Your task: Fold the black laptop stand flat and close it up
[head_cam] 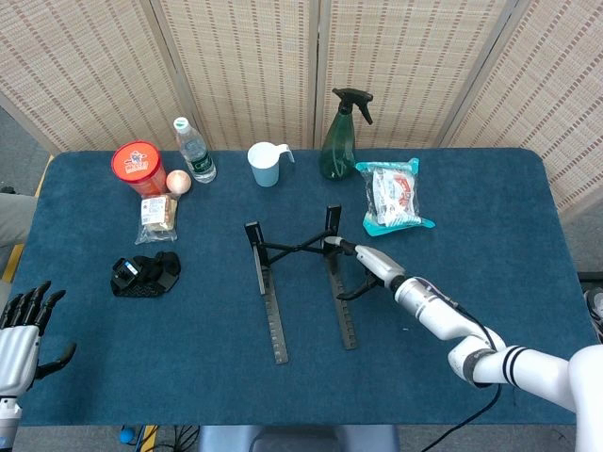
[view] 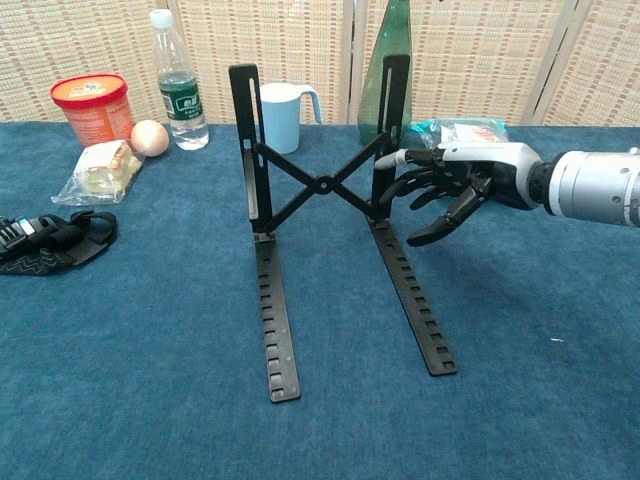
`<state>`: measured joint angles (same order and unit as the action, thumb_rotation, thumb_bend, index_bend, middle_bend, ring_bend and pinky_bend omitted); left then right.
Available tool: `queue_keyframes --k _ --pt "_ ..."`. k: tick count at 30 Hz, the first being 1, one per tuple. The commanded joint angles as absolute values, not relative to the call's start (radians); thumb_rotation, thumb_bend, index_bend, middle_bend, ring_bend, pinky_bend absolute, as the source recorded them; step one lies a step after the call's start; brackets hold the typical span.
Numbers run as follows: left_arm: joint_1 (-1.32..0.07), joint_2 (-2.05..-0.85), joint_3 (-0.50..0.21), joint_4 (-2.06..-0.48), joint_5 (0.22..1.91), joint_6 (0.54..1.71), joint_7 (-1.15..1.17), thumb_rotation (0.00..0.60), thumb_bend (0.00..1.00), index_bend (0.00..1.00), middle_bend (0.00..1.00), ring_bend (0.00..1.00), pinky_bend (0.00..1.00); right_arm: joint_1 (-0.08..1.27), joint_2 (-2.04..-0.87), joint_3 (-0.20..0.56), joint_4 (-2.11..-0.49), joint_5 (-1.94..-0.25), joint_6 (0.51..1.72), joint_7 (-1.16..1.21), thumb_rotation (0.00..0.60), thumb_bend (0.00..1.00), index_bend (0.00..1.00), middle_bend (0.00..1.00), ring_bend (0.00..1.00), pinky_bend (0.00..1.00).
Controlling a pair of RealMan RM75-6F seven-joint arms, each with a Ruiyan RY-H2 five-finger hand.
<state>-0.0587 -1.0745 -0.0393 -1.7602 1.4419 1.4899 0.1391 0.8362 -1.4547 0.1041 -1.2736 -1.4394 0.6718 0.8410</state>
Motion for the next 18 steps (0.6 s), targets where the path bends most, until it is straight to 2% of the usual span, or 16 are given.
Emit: queue_keyframes --k 1,10,18 --pt "-0.057 -1.073 -0.038 -1.761 1.441 1.492 0.14 0.6 0.23 0.12 0.02 0.01 0.02 0.819 -1.374 0.081 -1.377 -1.507 0.722 0.875 0.6 0.01 0.09 0.28 0.11 0.17" --pt "-0.059 -1.071 -0.039 -1.775 1.446 1.492 0.152 0.6 0.23 0.12 0.02 0.01 0.02 0.808 -1.2 0.059 -1.592 -1.667 0.89 0.984 0.6 0.01 0.09 0.27 0.11 0.17" --pt "-0.058 -1.065 -0.038 -1.796 1.453 1.499 0.17 0.6 0.23 0.12 0.02 0.01 0.01 0.86 -1.198 0.056 -1.635 -1.742 0.934 1.053 0.6 0.0 0.09 0.24 0.11 0.14"
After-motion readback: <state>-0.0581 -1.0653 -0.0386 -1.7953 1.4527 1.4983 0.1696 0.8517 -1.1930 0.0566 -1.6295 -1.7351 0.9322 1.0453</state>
